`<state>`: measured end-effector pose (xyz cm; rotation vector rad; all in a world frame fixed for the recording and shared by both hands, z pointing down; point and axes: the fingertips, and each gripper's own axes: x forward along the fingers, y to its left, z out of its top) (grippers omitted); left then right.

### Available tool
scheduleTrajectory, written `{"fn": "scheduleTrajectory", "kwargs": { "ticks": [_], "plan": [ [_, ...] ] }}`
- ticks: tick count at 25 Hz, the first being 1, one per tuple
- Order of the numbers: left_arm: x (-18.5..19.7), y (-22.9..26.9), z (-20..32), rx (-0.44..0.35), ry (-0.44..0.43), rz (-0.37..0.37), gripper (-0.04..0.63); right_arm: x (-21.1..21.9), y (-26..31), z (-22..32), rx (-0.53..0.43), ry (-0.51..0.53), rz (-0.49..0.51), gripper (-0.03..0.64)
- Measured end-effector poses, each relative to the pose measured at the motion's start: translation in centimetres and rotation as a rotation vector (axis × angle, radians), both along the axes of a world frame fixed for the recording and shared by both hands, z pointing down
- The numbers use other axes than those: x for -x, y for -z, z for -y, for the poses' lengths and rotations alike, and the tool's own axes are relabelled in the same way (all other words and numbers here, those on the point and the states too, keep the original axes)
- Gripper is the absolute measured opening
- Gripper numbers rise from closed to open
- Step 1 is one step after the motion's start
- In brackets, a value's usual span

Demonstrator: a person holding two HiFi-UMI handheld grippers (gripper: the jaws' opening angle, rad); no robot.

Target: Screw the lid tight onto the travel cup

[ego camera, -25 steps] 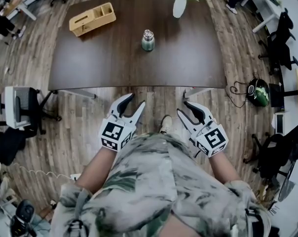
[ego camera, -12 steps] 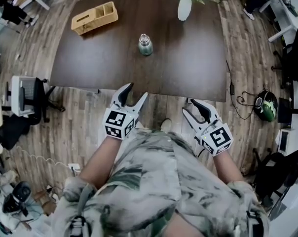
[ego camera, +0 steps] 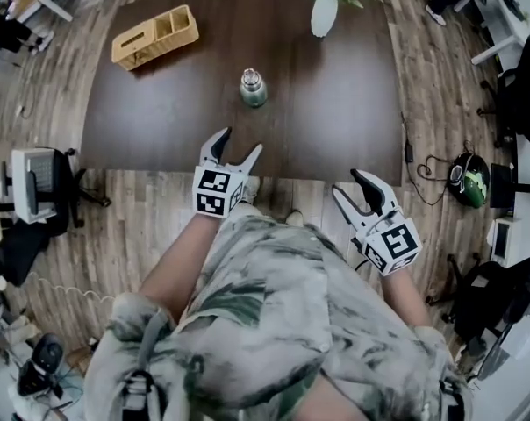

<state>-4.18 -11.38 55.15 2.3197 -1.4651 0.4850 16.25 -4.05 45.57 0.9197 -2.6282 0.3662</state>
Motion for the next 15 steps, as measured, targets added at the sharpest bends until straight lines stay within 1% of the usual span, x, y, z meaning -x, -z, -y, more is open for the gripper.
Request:
{"fn": "scheduleTrajectory", "kwargs": {
  "ticks": [6,15],
  "plan": [
    [2.4,-3.9,5.6,0.027,-0.037,0.039,0.334,2.3,0.4,2.6,0.003,-0.062,-0.032,0.218],
    [2.8,-8.6,11.0,0.069,-0.072,0.048,0.357,3.6,0.0,4.5,0.029,-0.132,-0.091,0.219]
  ]
}}
